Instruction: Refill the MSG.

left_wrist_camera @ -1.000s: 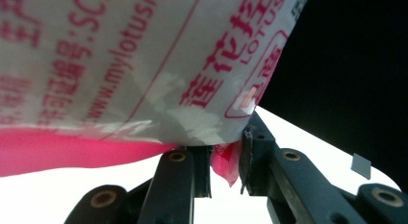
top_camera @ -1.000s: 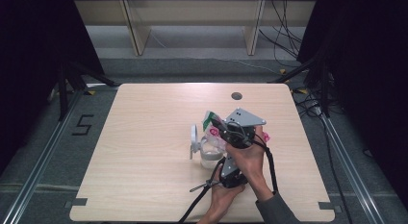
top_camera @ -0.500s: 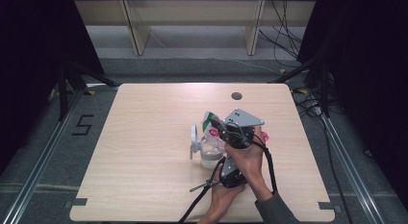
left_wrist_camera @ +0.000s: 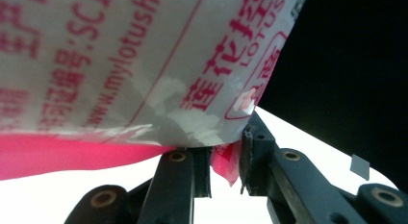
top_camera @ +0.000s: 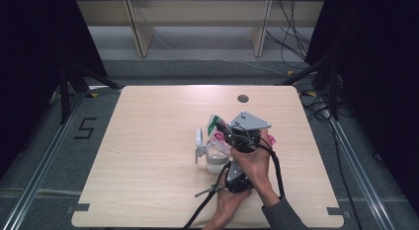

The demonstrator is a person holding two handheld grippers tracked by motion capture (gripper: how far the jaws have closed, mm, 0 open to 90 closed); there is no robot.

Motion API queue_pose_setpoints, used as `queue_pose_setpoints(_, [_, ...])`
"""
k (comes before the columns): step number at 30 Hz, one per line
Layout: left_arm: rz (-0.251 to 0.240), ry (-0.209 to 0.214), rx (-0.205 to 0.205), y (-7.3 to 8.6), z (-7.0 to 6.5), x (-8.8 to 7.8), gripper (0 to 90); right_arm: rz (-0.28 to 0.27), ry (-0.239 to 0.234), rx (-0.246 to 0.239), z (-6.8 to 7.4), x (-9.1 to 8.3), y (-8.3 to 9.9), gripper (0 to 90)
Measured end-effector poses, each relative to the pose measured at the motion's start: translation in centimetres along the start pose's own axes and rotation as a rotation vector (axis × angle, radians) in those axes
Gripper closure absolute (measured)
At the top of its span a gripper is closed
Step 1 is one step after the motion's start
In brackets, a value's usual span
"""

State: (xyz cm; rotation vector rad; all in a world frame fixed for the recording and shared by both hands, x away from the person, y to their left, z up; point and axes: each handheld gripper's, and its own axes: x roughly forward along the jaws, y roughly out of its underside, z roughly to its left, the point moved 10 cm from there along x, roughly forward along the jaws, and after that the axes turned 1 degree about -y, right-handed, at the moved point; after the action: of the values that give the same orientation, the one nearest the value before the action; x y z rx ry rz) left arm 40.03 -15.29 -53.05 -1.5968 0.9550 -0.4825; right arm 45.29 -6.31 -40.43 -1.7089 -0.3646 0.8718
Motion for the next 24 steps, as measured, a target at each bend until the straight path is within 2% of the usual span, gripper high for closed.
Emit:
queue_pose_setpoints(4, [-0.001, -0.001, 0.003, 0.02, 0.03, 0.0, 76.5, 0.007, -0.004, 0.008, 0.03, -0.1, 0.07, 90.0])
queue_pose_setpoints(6, [-0.001, 0.001, 0.0, -0.01, 0.0, -0.01, 76.5, -0.009, -0.004, -0.012, -0.11, -0.08, -0.14, 90.0])
queue_pose_setpoints(8, [-0.007, 0.002, -0.003, -0.07, -0.12, -0.02, 76.5, -0.012, 0.001, -0.005, -0.13, -0.12, -0.18, 90.0])
queue_pose_setpoints(9, [0.03, 0.005, 0.046, 0.25, 0.1, -0.28, 76.5, -0.011, -0.001, -0.005, -0.1, -0.14, -0.18, 90.0])
queue_pose_setpoints(11, [-0.015, -0.001, -0.012, -0.15, -0.1, 0.01, 76.5, -0.012, -0.012, -0.006, 0.04, -0.09, -0.23, 90.0])
queue_pose_setpoints(13, [-0.006, 0.003, 0.001, -0.09, -0.08, -0.09, 76.5, -0.005, -0.014, -0.009, 0.14, -0.14, -0.19, 90.0])
queue_pose_setpoints(17, [-0.009, 0.002, -0.003, -0.09, -0.13, -0.05, 76.4, 0.003, -0.011, -0.01, 0.07, -0.21, -0.11, 90.0])
queue_pose_setpoints(18, [0.021, 0.005, 0.036, 0.17, 0.04, -0.23, 76.4, -0.008, -0.01, -0.009, 0.05, -0.13, -0.2, 90.0])
queue_pose_setpoints(19, [0.033, 0.004, 0.051, 0.28, 0.14, -0.31, 76.4, -0.012, -0.02, -0.007, 0.11, -0.09, -0.26, 90.0])
queue_pose_setpoints(20, [0.057, 0.009, 0.077, 0.49, 0.34, -0.5, 76.4, -0.008, -0.006, -0.006, -0.06, -0.23, -0.23, 90.0])
queue_pose_setpoints(22, [0.058, 0.009, 0.077, 0.48, 0.33, -0.48, 76.4, -0.017, -0.021, -0.009, -0.04, -0.12, -0.3, 90.0])
queue_pose_setpoints(24, [0.048, 0.01, 0.077, 0.41, 0.26, -0.45, 76.4, -0.006, -0.006, 0.006, -0.06, -0.27, -0.2, 90.0])
